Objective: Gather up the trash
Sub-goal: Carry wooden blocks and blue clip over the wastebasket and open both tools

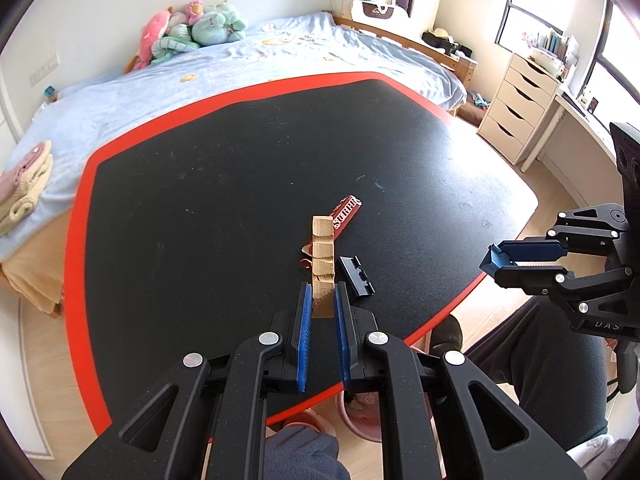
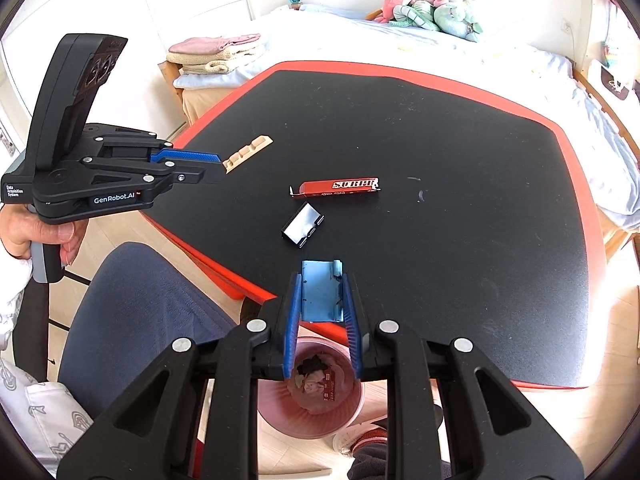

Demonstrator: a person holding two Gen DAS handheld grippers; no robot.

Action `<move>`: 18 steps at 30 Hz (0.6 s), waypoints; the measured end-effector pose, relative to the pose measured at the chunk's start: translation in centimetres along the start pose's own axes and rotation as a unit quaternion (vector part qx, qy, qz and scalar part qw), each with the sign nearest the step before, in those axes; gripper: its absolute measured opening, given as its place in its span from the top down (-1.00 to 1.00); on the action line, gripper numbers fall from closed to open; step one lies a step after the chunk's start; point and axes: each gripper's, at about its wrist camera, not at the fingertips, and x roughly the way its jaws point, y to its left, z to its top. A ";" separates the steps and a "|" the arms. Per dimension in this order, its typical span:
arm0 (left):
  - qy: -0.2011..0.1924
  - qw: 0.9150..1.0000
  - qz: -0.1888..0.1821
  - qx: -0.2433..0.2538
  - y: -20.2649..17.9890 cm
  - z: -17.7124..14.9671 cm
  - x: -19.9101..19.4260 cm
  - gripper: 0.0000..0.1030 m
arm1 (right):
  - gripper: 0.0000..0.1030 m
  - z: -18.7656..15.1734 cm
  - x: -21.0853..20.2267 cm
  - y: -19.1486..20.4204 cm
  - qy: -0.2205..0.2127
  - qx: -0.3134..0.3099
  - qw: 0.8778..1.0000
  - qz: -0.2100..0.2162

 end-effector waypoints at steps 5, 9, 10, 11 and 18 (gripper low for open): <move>-0.010 1.000 -0.009 0.004 -1.2 -1.2 -1.7 0.78 | 0.61 -1.1 -1.6 0.0 -0.009 0.004 1.000 -0.006; -0.015 1.000 -0.014 0.011 -2.4 -2.4 -2.7 0.78 | 0.61 -2.2 -2.6 0.5 -0.013 0.005 1.000 -0.009; -0.016 1.000 -0.017 0.011 -2.6 -2.6 -3.0 0.78 | 0.61 -2.5 -2.9 0.6 -0.014 0.005 1.000 -0.008; -0.016 1.000 -0.019 0.012 -2.9 -2.9 -3.2 0.78 | 0.61 -2.8 -3.2 0.7 -0.015 0.006 1.000 -0.009; -0.014 0.999 -0.034 0.019 -4.7 -5.1 -4.2 0.78 | 0.60 -4.6 -4.7 1.3 -0.018 0.012 1.000 -0.005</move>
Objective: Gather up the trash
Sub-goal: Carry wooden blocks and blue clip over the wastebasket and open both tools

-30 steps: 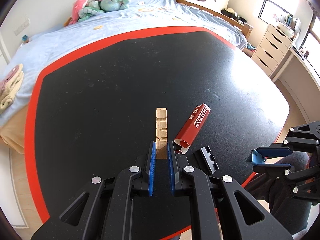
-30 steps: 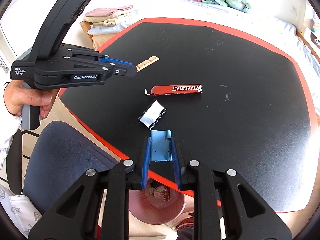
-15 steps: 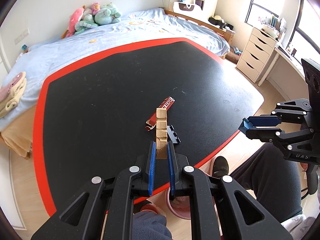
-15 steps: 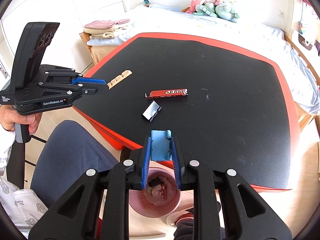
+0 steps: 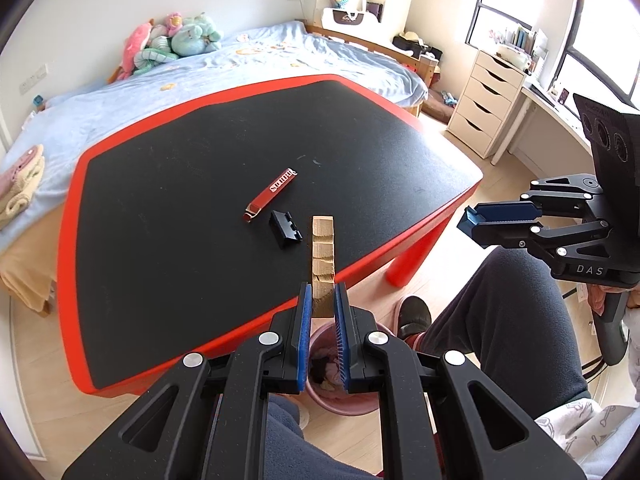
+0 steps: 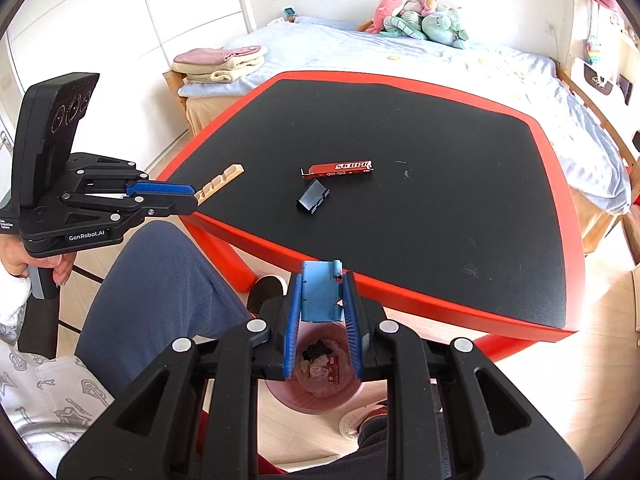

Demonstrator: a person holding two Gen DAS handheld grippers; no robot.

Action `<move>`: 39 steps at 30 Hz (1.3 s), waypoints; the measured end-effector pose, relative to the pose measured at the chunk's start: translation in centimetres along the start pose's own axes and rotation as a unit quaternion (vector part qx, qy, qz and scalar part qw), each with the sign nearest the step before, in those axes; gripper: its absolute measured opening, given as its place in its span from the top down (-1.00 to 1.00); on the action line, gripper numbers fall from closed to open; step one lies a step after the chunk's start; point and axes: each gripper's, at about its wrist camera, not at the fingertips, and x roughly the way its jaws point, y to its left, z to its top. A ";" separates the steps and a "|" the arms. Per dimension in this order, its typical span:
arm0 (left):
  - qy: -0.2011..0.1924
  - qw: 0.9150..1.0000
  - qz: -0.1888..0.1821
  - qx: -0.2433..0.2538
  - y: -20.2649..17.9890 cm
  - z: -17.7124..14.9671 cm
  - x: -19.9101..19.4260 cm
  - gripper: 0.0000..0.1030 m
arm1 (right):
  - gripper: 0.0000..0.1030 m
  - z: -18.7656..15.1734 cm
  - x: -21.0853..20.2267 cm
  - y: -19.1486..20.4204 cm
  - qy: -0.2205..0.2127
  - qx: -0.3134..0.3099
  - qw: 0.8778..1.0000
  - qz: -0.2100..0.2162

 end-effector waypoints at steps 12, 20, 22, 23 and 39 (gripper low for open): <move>0.018 1.000 -0.019 0.005 -2.7 -3.4 -0.1 0.78 | 0.60 -3.2 -0.8 1.2 0.005 0.008 1.000 0.012; 0.023 0.999 -0.028 0.009 -3.6 -4.5 -0.1 0.78 | 0.60 -4.1 -0.8 1.6 0.006 0.010 1.000 0.019; 0.023 0.999 -0.030 0.012 -3.8 -4.5 -0.2 0.78 | 0.60 -4.2 -0.9 1.7 0.005 0.010 1.000 0.019; 0.023 0.999 -0.030 0.013 -3.9 -4.5 -0.3 0.78 | 0.60 -4.3 -0.9 1.7 0.004 0.010 1.000 0.020; 0.024 0.999 -0.039 0.020 -4.3 -4.6 -0.4 0.78 | 0.60 -4.7 -0.9 1.7 0.005 0.011 1.000 0.027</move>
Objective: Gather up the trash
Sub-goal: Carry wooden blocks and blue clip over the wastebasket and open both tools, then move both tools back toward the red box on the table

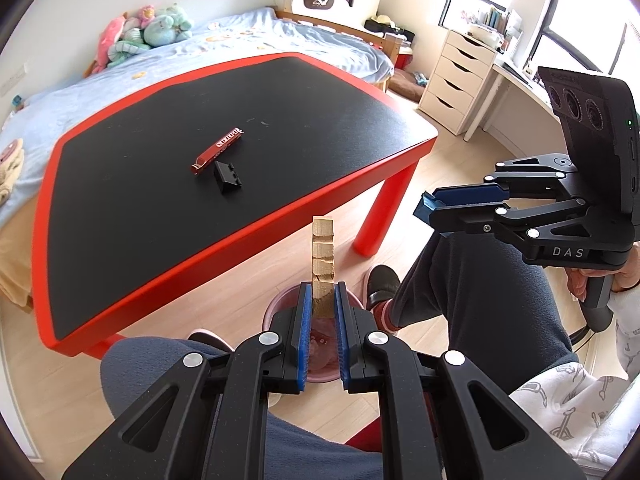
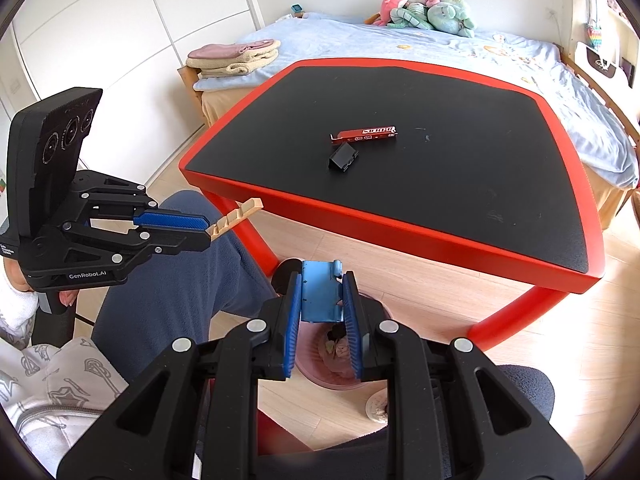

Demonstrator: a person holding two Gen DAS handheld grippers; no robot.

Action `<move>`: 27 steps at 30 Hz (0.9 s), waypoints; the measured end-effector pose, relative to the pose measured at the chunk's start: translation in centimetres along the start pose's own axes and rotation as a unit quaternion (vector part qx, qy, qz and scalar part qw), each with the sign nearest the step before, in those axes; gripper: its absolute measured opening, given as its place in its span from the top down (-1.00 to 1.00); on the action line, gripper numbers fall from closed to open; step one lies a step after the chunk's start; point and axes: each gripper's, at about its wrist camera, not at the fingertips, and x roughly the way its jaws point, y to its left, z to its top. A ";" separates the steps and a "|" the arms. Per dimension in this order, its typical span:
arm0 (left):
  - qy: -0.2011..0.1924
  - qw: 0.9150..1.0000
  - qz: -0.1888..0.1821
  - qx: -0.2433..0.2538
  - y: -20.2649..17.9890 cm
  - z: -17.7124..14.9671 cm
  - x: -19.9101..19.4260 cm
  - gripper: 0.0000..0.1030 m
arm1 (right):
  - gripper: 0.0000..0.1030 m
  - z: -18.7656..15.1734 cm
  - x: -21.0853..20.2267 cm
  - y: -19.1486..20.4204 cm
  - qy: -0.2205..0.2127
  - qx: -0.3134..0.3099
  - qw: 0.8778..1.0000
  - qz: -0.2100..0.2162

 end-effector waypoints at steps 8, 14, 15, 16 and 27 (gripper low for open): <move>0.004 1.000 -0.007 0.005 0.3 0.3 0.4 0.27 | -0.39 0.0 0.5 0.4 0.007 -0.012 1.000 -0.005; -0.020 0.999 0.036 0.002 0.7 0.5 0.0 -0.83 | -0.93 0.0 1.0 0.3 0.018 -0.011 1.000 -0.020; -0.019 0.999 0.042 0.001 0.9 0.5 0.1 -0.83 | -0.94 0.0 1.1 0.2 0.020 -0.007 1.000 -0.020; -0.019 0.999 0.043 -0.001 1.1 0.5 0.1 -0.84 | -0.94 0.0 1.1 0.1 0.022 -0.005 1.000 -0.020; -0.020 0.999 0.044 -0.018 2.1 0.5 0.0 -0.85 | -0.95 -0.1 1.6 -0.2 0.028 0.000 0.999 -0.022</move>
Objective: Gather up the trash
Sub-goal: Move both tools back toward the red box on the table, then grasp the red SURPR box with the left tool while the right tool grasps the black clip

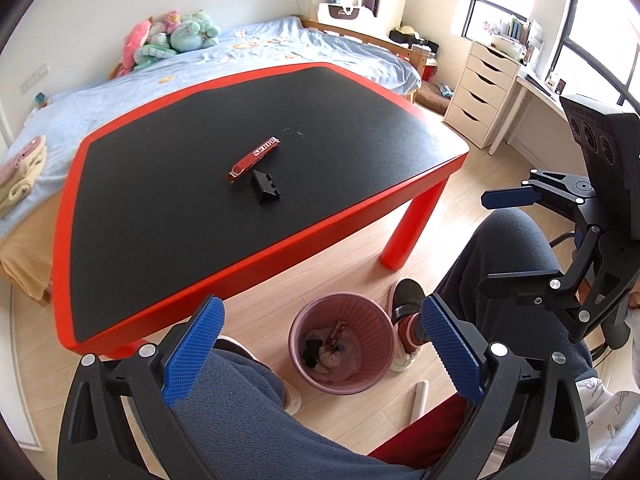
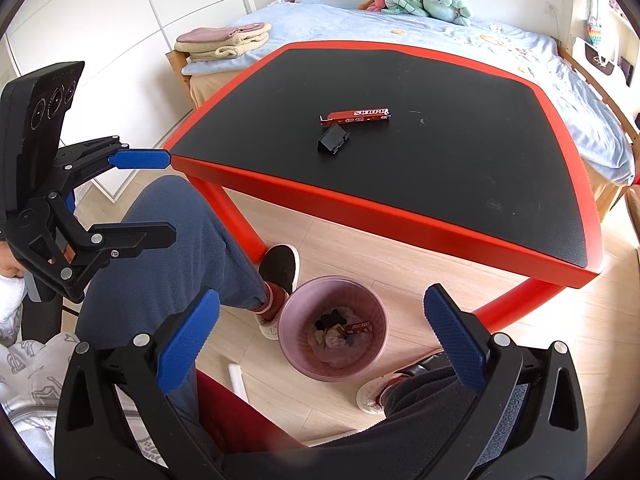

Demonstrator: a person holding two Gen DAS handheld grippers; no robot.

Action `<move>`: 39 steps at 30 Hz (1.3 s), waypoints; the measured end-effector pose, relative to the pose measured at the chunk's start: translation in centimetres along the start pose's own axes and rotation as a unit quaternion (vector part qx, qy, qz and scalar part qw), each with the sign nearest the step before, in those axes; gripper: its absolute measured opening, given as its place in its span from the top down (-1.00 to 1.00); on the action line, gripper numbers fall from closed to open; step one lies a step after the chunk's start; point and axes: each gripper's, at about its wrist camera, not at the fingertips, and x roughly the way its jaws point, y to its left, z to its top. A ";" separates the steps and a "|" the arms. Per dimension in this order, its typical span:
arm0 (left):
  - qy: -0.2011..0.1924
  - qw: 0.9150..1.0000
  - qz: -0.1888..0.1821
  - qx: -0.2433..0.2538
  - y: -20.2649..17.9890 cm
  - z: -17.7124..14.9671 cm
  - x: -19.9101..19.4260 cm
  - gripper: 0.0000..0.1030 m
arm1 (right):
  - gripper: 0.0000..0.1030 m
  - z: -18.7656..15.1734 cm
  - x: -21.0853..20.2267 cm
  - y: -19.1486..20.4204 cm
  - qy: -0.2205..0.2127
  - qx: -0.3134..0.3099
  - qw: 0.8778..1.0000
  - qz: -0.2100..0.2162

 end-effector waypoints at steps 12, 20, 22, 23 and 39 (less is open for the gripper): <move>0.003 1.000 0.000 -0.009 0.4 0.0 0.1 -0.85 | -0.95 0.0 -0.1 -0.5 0.000 0.006 1.000 0.002; 0.000 1.000 -0.001 -0.013 1.2 0.7 0.2 -0.85 | -0.95 0.7 -0.2 -0.4 -0.003 0.008 1.000 0.003; -0.001 1.000 -0.001 -0.015 1.6 1.0 0.3 -0.85 | -0.95 1.1 -0.1 -0.4 -0.005 0.007 1.000 0.003; -0.002 1.000 -0.001 -0.014 1.8 1.2 0.4 -0.85 | -0.95 1.3 -0.1 -0.4 -0.006 0.007 1.000 0.004; -0.007 1.000 -0.008 0.025 6.2 8.6 3.6 -0.85 | -0.95 8.0 3.1 0.0 -0.011 -0.005 1.000 0.017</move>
